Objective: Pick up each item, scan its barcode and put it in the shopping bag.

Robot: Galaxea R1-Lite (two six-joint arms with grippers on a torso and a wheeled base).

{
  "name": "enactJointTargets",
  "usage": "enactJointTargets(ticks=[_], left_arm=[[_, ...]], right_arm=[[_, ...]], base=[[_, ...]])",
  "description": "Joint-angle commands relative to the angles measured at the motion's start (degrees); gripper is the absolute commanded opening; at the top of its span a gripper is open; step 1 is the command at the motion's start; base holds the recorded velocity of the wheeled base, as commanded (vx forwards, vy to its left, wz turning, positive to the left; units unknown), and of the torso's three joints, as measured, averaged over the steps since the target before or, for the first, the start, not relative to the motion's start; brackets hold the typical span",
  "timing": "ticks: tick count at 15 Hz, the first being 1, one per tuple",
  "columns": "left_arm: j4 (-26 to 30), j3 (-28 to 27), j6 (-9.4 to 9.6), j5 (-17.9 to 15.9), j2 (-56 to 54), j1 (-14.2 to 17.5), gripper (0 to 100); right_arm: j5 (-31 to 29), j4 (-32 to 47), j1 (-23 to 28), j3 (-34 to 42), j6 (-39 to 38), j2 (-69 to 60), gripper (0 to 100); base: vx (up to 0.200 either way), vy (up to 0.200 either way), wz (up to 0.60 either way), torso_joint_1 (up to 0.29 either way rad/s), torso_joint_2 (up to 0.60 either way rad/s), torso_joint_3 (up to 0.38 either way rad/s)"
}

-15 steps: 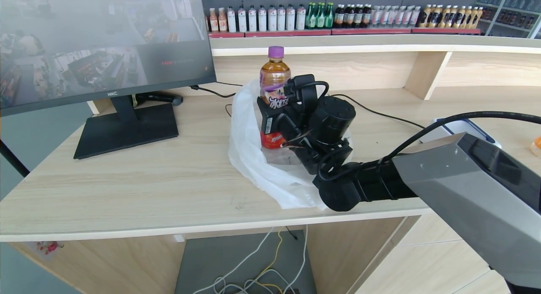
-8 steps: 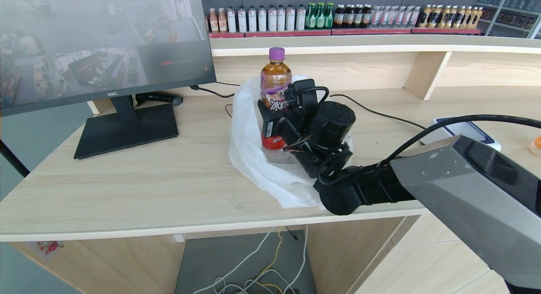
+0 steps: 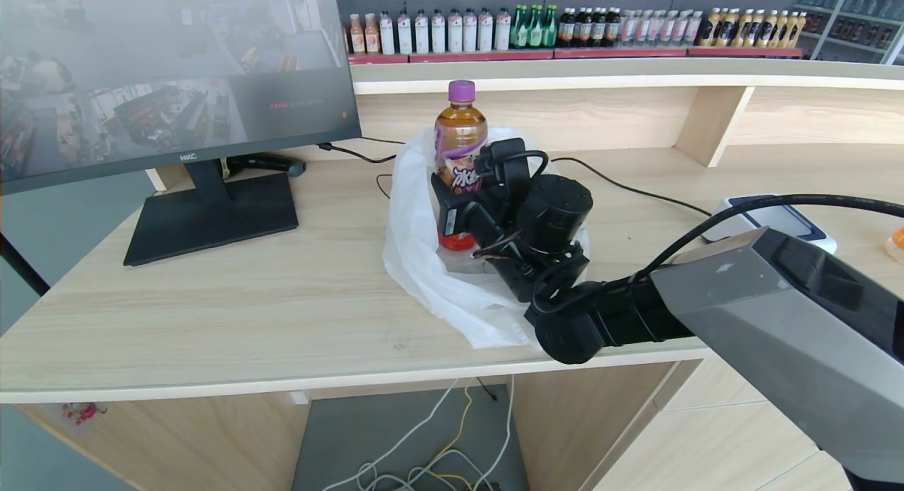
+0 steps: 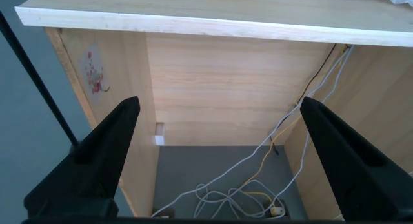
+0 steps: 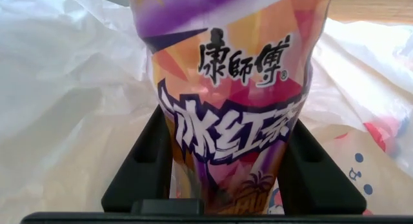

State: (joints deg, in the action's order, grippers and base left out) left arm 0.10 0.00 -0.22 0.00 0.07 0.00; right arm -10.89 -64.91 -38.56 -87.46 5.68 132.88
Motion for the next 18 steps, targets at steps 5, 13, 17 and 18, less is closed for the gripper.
enactJointTargets(ticks=[5,13,17,18], left_arm=[[0.0,0.0,-0.04,0.0,0.0,0.0,100],[0.0,0.0,-0.04,0.0,0.0,0.0,100],[0.0,0.0,-0.04,0.0,0.0,0.0,100],[0.0,0.0,0.04,0.0,0.0,0.0,100]], right_arm=[[0.0,-0.5,0.0,0.0,0.0,-0.3,100],[-1.1,-6.6,-0.1,7.2,0.3,-3.6,100],[-3.3,-9.9,-0.1,14.3,0.5,-7.6,100],[-3.3,-10.6,-0.2,17.8,0.6,-9.8,100]], base=[[0.000,0.000,0.00,0.000,0.00,0.000],[0.000,0.000,0.00,0.000,0.00,0.000],[0.000,0.000,0.00,0.000,0.00,0.000],[0.000,0.000,0.00,0.000,0.00,0.000]])
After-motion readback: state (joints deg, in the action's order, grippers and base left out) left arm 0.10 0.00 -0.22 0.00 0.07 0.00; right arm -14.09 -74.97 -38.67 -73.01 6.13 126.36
